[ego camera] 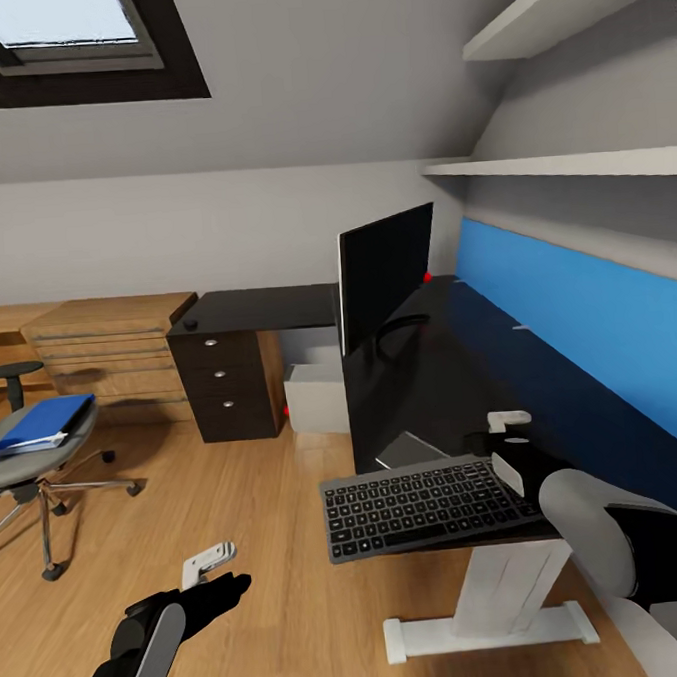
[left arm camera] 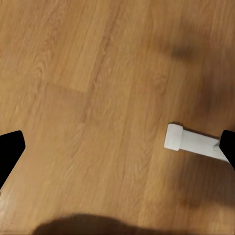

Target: In the bedroom, organize the workspace by keeping the computer under the desk, ensuring the monitor is on the desk, placing the keyboard on the desk next to the monitor, placing the mouse on the desk next to the keyboard, moving the folder from the swivel chair onto the desk next to the mouse, stacking the notebook on top of the folder with the pen on top of the notebook, and positioning the swivel chair next to the desk.

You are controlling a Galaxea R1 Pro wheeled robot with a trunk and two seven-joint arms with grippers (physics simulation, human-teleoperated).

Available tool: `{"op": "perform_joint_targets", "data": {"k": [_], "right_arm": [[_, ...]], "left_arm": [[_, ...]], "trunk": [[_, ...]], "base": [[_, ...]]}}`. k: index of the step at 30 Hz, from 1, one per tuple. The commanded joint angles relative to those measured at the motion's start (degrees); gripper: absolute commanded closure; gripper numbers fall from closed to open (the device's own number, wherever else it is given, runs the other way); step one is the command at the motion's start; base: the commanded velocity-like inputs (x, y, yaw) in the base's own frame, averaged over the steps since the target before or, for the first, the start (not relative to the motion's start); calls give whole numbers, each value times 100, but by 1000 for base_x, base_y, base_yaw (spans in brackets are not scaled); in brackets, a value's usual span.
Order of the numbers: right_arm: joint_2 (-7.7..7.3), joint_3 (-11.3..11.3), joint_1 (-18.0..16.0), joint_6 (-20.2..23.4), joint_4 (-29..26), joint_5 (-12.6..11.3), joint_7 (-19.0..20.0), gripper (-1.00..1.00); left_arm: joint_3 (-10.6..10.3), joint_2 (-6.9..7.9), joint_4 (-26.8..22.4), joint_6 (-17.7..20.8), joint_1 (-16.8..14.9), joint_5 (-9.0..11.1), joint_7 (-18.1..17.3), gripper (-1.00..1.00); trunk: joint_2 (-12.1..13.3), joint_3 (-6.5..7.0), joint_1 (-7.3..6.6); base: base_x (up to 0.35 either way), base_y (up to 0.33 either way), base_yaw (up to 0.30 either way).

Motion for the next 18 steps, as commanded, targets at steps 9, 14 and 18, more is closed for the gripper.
{"op": "perform_joint_targets", "data": {"k": [9, 14, 18], "right_arm": [[9, -16, 2, 64, 92, 72, -3, -100], [9, -16, 2, 64, 92, 72, 0, -100], [9, -16, 2, 64, 92, 72, 1, -100]], "left_arm": [[-2, 2, 30, 19, -3, 61, 41, -100], [0, 2, 30, 19, -3, 61, 40, -100], [-1, 2, 31, 19, -3, 61, 39, -100]], "trunk": [[-3, -6, -1], [-3, -6, -1], [-3, -6, -1]], "base": [[-151, -1, 0], [-210, 0, 0], [-64, 0, 0]]}}
